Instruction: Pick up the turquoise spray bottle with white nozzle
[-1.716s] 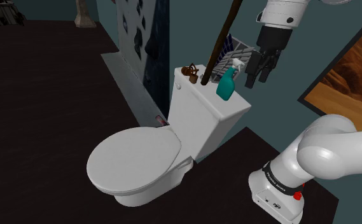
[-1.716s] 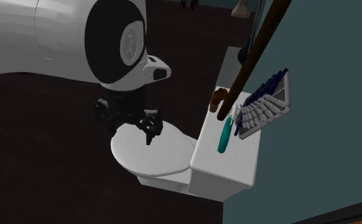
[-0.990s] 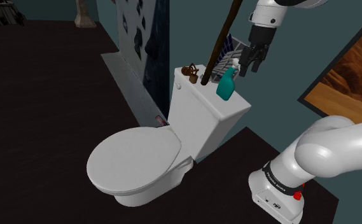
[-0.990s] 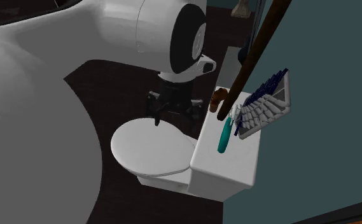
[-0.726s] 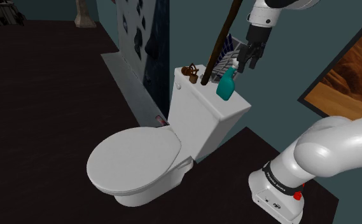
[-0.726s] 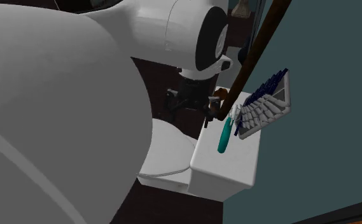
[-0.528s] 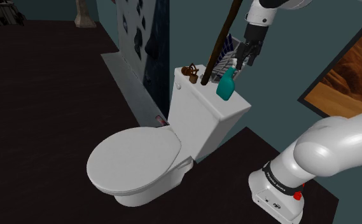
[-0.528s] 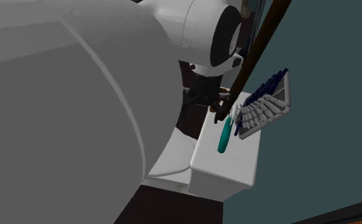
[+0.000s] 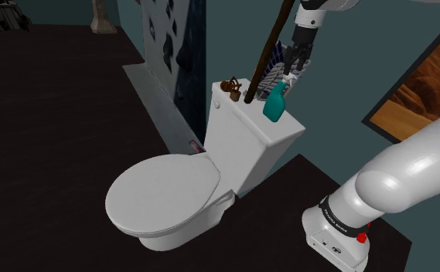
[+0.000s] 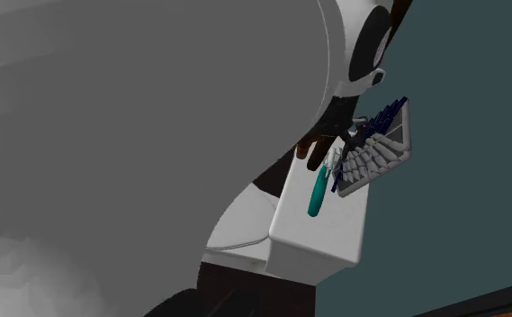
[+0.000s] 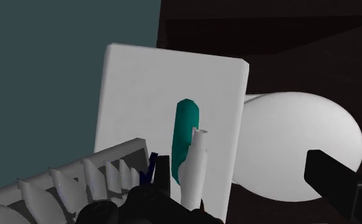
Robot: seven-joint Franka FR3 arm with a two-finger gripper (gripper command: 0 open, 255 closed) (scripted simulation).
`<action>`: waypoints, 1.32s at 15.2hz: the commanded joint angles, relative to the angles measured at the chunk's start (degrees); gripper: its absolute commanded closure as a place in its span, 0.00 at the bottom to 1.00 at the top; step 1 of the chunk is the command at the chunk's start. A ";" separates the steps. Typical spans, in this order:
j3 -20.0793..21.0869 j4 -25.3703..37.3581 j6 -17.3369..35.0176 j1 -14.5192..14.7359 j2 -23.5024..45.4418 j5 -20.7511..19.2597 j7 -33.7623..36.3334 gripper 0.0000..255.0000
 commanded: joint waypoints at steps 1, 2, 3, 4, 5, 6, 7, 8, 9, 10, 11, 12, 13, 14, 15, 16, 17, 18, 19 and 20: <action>-1.25 3.81 0.67 -0.74 4.00 0.25 -2.21 0.00; -1.38 4.38 0.74 -0.86 4.58 0.32 -2.49 0.00; -1.40 3.72 1.50 -0.88 4.69 0.33 -2.46 0.00; -1.41 3.09 2.26 -0.89 4.81 0.34 -2.43 0.00; -1.44 2.46 3.02 -0.91 4.95 0.35 -2.41 0.00; -1.46 1.84 3.78 -0.92 5.09 0.37 -2.38 0.00; -1.48 1.24 4.53 -0.93 5.25 0.39 -2.36 0.00; -1.50 0.65 5.29 -0.95 5.43 0.41 -2.34 0.00; -1.54 -0.25 6.48 -0.97 5.72 0.45 -2.32 0.00; -1.54 -0.26 6.48 -0.97 5.71 0.45 -2.31 0.00; -1.54 -0.25 6.48 -0.97 5.72 0.45 -2.32 0.00; -1.57 -0.19 6.51 -1.00 5.81 0.47 -2.39 1.00; -1.58 -0.15 6.45 -1.01 5.79 0.46 -2.42 1.00; -1.59 -0.13 6.44 -1.01 5.79 0.46 -2.42 1.00; -1.59 -0.14 6.44 -1.01 5.78 0.46 -2.42 1.00; -1.59 -0.14 6.43 -1.01 5.78 0.46 -2.42 1.00; -1.59 -0.14 6.43 -1.01 5.77 0.46 -2.42 1.00; -1.58 -0.14 6.43 -1.01 5.77 0.46 -2.42 1.00; -1.58 -0.13 6.43 -1.01 5.78 0.46 -2.42 1.00; -1.58 -0.13 6.43 -1.01 5.78 0.46 -2.41 1.00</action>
